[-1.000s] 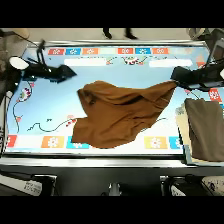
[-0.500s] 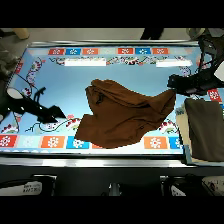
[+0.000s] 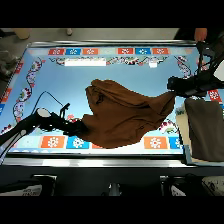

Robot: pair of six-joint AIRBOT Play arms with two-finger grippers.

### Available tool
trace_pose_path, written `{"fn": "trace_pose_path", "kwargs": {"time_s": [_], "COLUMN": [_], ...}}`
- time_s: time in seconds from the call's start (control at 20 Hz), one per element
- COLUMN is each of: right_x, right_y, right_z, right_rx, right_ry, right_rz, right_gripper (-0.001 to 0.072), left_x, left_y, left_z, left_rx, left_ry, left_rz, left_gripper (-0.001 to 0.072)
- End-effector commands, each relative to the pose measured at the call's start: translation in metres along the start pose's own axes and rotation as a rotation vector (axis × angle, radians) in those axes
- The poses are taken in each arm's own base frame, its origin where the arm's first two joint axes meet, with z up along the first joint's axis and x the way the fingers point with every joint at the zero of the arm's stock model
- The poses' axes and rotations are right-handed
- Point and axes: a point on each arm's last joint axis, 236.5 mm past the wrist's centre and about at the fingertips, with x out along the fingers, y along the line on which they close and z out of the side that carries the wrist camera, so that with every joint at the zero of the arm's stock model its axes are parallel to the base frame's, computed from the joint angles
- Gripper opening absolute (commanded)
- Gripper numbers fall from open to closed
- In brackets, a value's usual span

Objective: Fold the shirts.

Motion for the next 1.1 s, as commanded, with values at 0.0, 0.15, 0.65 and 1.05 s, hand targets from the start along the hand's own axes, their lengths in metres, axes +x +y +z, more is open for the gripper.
{"fn": "trace_pose_path", "kwargs": {"time_s": [0.0,0.15,0.65,1.05], "right_x": [0.000,-0.009,-0.465,-0.433], "right_y": [0.000,0.005,0.044,0.015], "right_z": [-0.002,0.013,0.098,0.122], "right_rx": [-0.002,-0.005,-0.130,-0.148], "right_ry": [0.008,-0.064,-1.522,-1.455], "right_rz": [0.000,0.016,0.179,-0.046], "right_gripper": [0.0019,0.0019,0.0019,0.0019], "left_x": [0.010,-0.050,-0.610,-0.544], "left_y": [-0.010,-0.062,-0.324,-0.239], "left_z": [0.020,0.060,-0.043,0.018], "left_rx": [0.012,0.303,0.890,0.611], "left_ry": [-0.079,-0.201,-1.673,-1.403], "left_rz": [0.018,-0.038,-0.017,0.126], "left_gripper": [0.0184,0.0022,0.0022,0.0023]}}
